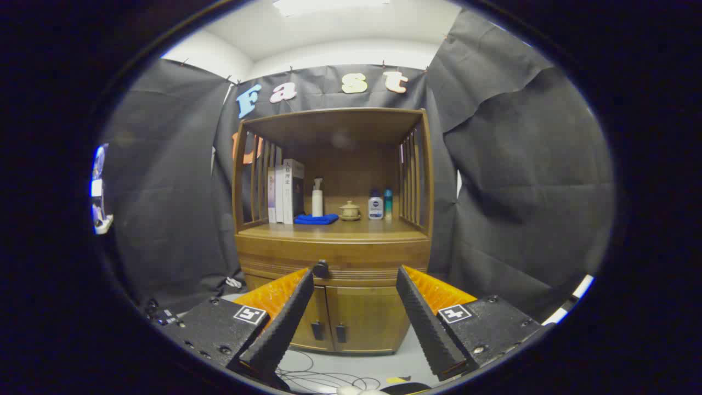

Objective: Pull open the drawer, take out the items inside it, and place them on the countertop above the cabinet.

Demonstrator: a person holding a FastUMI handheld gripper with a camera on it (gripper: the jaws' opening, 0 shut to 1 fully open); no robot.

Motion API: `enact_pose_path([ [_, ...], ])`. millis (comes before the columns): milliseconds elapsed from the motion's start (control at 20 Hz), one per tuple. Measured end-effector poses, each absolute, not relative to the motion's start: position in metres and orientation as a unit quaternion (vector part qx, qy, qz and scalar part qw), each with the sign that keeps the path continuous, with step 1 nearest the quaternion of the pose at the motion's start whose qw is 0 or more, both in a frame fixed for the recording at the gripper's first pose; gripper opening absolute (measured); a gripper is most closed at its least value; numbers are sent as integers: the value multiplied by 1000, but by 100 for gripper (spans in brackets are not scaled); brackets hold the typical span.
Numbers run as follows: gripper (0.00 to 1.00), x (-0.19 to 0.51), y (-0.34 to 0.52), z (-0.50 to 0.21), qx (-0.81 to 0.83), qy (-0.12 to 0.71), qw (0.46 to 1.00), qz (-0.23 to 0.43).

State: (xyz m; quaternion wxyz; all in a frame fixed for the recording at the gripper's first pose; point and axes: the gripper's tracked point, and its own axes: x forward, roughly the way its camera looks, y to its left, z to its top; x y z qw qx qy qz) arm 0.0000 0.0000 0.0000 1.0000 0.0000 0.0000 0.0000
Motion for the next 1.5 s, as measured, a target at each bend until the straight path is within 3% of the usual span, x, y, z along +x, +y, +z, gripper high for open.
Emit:
enact_pose_path([
  [1050,99,-22,7,-22,27,8,1000,-9],
  [1500,99,33,10,0,24,-1,1000,-9],
])
